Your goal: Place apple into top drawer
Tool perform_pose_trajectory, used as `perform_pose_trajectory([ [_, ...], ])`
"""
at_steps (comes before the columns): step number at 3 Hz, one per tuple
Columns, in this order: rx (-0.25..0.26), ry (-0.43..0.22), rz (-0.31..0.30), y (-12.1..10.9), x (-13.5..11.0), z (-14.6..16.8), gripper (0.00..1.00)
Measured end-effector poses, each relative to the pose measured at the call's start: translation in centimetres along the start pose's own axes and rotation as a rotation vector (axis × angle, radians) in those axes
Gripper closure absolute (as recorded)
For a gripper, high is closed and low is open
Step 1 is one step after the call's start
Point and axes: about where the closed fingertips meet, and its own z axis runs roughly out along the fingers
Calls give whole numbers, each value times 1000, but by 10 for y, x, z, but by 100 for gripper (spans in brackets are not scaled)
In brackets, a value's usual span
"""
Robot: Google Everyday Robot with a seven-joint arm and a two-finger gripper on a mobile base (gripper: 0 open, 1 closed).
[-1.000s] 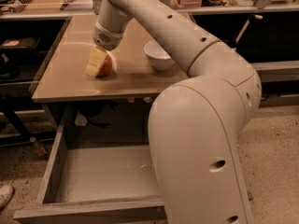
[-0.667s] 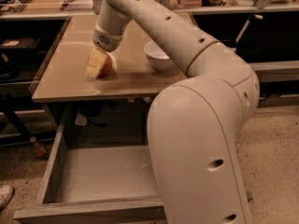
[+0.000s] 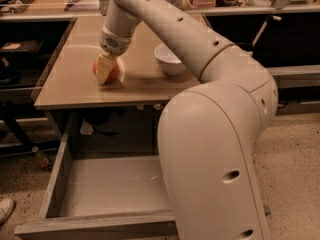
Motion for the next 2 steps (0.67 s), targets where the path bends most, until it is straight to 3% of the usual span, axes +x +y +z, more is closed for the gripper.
perform_pose_trajectory([
  [2,0,0,0,0,0,0,89],
])
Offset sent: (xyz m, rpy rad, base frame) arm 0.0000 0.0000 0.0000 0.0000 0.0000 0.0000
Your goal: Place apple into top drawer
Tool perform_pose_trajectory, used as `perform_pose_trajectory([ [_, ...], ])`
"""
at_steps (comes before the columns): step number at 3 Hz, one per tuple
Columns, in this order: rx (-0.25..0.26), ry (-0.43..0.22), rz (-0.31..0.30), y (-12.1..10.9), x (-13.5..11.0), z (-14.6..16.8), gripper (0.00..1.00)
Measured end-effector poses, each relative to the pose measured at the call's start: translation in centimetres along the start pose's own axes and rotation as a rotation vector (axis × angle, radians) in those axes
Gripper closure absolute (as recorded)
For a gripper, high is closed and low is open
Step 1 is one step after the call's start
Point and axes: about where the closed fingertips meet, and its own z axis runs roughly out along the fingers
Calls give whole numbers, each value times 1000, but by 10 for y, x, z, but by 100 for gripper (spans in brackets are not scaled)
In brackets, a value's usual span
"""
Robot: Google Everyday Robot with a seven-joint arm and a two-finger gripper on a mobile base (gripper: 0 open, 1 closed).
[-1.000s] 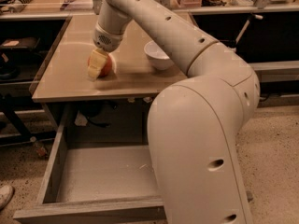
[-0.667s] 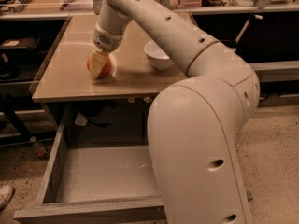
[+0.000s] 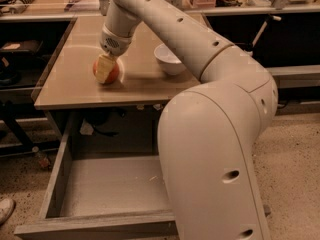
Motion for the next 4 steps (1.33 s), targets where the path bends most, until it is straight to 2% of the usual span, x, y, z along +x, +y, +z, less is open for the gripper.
perform_pose_trajectory([
  [1,0,0,0,0,0,0,100],
  [2,0,0,0,0,0,0,100],
  [3,2,-5,-6,11,0,-5,100],
  [4,20,-35,36,40,8,-30,100],
])
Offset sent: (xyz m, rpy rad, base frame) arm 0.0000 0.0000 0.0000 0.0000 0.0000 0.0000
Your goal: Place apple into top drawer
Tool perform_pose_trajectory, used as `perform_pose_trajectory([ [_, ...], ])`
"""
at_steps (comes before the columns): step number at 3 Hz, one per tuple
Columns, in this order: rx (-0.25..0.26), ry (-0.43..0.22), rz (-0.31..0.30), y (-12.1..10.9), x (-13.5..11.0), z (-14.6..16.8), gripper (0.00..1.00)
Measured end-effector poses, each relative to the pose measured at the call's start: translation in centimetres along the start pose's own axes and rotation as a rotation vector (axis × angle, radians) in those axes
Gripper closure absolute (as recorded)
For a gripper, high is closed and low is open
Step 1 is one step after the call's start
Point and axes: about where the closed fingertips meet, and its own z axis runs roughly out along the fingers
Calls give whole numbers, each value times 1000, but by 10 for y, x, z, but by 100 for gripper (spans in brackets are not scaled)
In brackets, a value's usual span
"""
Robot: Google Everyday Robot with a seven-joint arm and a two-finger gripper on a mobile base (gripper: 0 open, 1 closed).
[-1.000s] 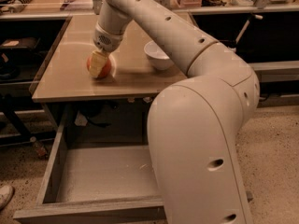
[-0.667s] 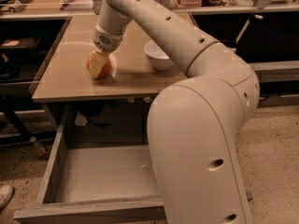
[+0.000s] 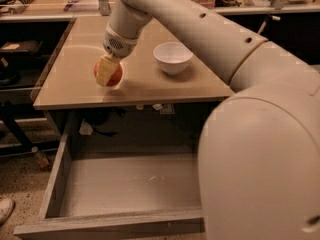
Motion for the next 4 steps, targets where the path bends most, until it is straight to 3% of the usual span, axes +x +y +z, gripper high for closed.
perform_pose_trajectory([
  [1,-22,2,51,47,21,-10,100],
  [2,-49,47,52,59,38,6,100],
  [3,-49,47,52,59,38,6,100],
  [4,-83,62,92,86,52,11,100],
])
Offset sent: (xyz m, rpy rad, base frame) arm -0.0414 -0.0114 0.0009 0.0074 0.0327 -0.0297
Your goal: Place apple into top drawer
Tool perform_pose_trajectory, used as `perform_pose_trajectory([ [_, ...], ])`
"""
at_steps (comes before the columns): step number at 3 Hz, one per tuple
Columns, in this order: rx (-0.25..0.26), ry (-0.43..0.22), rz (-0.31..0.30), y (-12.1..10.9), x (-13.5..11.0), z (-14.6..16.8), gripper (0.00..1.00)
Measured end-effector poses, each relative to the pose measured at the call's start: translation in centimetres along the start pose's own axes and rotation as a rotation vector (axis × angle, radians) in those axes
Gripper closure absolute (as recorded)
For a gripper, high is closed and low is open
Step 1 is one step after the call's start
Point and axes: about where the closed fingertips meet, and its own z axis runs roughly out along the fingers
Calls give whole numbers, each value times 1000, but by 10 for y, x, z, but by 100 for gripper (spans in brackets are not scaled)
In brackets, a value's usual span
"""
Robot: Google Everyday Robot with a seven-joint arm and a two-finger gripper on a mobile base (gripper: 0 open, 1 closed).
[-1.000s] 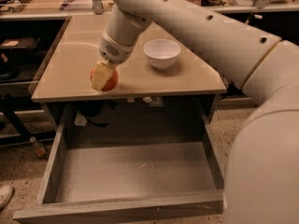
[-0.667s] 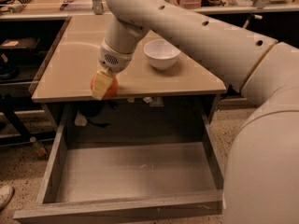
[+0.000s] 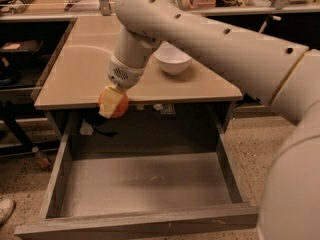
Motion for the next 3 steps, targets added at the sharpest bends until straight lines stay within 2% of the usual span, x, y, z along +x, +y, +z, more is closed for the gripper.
perform_pose_trajectory([
  [1,-62,21,78,43,26,11,100],
  [2,-135,36,147,76,55,35,100],
  [3,-135,31,145,77,56,37,100],
])
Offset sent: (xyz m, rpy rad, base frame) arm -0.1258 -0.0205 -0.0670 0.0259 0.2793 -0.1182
